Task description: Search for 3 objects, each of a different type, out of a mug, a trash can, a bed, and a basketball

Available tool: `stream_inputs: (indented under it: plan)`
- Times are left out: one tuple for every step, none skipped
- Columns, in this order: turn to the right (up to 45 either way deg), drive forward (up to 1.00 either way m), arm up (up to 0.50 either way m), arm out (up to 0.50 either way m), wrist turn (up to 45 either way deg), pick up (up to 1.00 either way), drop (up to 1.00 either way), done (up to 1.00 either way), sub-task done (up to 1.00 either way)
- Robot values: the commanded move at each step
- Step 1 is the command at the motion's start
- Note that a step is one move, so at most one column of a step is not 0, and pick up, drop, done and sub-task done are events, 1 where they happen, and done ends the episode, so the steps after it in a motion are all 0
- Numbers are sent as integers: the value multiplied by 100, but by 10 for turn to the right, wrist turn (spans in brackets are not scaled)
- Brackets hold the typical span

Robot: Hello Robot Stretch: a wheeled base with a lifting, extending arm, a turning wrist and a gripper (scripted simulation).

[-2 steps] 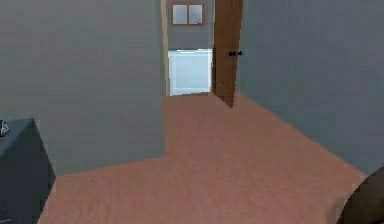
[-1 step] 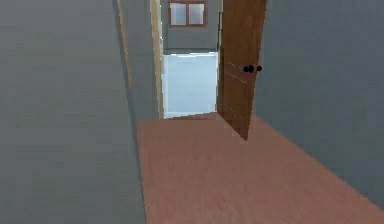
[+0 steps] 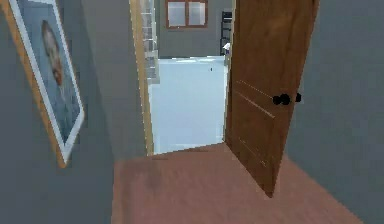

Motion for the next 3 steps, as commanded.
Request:
stream_inputs:
  plan:
    - [0, 100, 0, 0, 0, 0, 0, 0, 0]
    - [0, 100, 0, 0, 0, 0, 0, 0, 0]
    - [60, 0, 0, 0, 0, 0, 0, 0, 0]
